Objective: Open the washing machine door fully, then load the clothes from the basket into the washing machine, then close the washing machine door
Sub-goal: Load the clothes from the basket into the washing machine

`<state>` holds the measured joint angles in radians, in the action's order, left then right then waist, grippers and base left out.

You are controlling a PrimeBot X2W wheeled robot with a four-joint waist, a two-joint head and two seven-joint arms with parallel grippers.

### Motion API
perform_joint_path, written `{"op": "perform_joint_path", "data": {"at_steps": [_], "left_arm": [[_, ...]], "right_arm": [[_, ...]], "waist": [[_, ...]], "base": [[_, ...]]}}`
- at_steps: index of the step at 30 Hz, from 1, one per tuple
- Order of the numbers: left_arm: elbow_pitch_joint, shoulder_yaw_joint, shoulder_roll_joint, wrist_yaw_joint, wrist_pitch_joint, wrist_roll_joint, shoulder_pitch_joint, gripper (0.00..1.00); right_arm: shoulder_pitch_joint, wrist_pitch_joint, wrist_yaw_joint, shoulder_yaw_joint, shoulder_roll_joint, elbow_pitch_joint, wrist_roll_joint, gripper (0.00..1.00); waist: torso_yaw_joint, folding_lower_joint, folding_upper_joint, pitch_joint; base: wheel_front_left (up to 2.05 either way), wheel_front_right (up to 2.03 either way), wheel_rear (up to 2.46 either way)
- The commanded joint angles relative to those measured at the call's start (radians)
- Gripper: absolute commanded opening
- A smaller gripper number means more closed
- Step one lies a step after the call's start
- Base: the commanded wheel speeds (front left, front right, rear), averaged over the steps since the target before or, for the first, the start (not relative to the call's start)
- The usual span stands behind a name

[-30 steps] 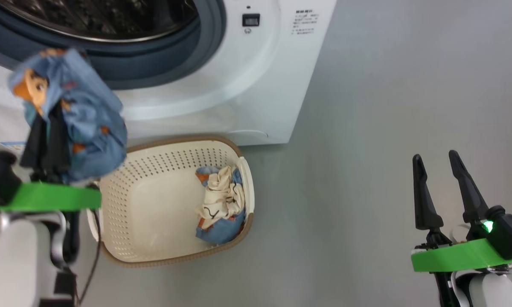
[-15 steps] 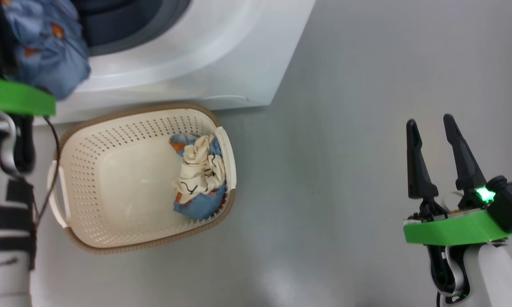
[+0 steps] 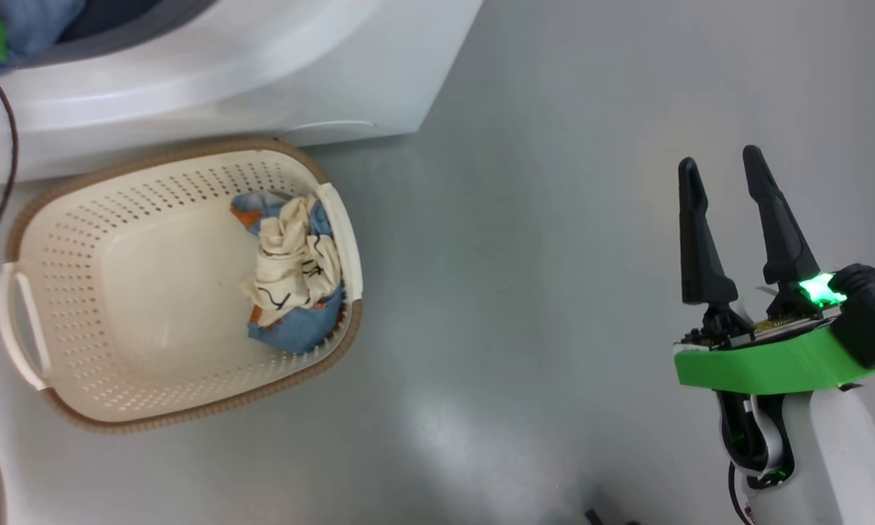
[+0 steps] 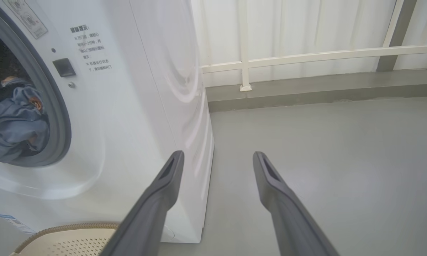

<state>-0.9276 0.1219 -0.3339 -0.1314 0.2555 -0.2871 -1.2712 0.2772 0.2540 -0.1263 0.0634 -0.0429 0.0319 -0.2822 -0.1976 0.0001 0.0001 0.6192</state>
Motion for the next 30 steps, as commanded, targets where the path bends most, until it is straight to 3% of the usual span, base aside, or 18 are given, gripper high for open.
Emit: {"op": "perform_joint_path", "data": {"at_steps": [1, 13, 25, 26, 27, 30], "left_arm": [[0.003, -0.009, -0.055, 0.001, 0.006, 0.013, -0.030, 0.00], [-0.141, 0.007, -0.089, 0.017, 0.006, 0.052, -0.200, 0.00], [0.074, -0.063, -0.137, 0.032, 0.006, 0.077, -0.226, 0.00], [0.073, -0.078, -0.139, 0.037, 0.006, 0.075, -0.211, 0.13], [0.069, -0.082, -0.141, 0.039, 0.006, 0.081, -0.199, 1.00], [0.070, -0.093, -0.141, 0.046, 0.006, 0.090, -0.181, 1.00]], "right_arm": [[0.005, 0.008, -0.004, 0.025, -0.007, 0.029, -0.010, 1.00], [0.010, 0.008, -0.004, 0.062, -0.007, 0.038, -0.033, 1.00], [0.032, 0.008, -0.004, 0.094, -0.007, 0.049, -0.060, 1.00], [0.030, 0.008, -0.004, 0.095, -0.007, 0.051, -0.061, 1.00], [0.028, 0.008, -0.004, 0.095, -0.007, 0.052, -0.062, 1.00], [0.023, 0.008, -0.004, 0.093, -0.007, 0.054, -0.065, 1.00]], "waist": [[-0.022, -0.0001, -0.0001, 0.025], [-0.072, -0.0001, -0.0001, 0.068], [-0.126, -0.0001, -0.0001, 0.107], [-0.128, -0.0001, -0.0001, 0.107], [-0.129, -0.0001, -0.0001, 0.109], [-0.129, -0.0001, -0.0001, 0.114]], "base": [[0.00, 0.00, 0.00], [0.00, 0.00, 0.00], [0.00, 0.00, 0.00], [0.00, 0.00, 0.00], [0.00, 0.00, 0.00], [0.00, 0.00, 0.00]]}}
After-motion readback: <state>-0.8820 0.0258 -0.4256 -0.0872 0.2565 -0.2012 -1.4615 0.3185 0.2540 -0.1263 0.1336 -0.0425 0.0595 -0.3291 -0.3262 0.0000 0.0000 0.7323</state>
